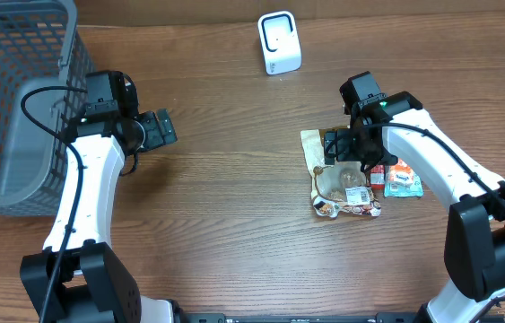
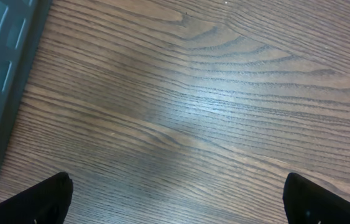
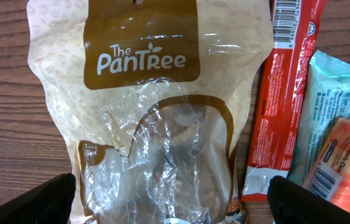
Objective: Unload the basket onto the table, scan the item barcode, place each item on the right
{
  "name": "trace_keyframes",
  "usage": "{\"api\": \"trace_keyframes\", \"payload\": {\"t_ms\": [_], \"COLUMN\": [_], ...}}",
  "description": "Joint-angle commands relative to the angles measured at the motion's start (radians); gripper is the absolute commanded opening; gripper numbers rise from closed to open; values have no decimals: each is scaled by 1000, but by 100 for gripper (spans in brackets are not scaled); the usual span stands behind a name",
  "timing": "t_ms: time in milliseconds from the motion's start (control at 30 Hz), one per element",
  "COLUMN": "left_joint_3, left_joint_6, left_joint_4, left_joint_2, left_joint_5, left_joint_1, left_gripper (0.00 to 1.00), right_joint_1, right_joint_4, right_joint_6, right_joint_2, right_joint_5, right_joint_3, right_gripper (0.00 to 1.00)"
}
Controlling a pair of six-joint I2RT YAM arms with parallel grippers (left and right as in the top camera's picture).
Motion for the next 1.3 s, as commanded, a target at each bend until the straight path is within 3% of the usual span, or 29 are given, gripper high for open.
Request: {"api": "trace_keyframes", "payload": {"t_ms": [0,300,933,1267], "left_joint_3": [16,16,16,16], "left_joint_6": [19,19,19,19], "left_joint_4": [1,1,1,1], "left_joint_2": [-12,-12,-12,-12], "left_joint_5": [-6,-6,-6,-6], "left_joint_1": [-1,-1,-1,-1], "left_gripper": [100,100,100,100], "right_joint_1": [-7,-7,-7,-7], "right_joint_4": [4,4,2,-90], "right_joint_6": [-8,-8,-8,-37], "right_joint_2": [-21,-150,-842,-1140], "right_joint_5": [2,2,3,42], "right_joint_3": [15,15,15,15], "right_gripper": [100,100,100,100]}}
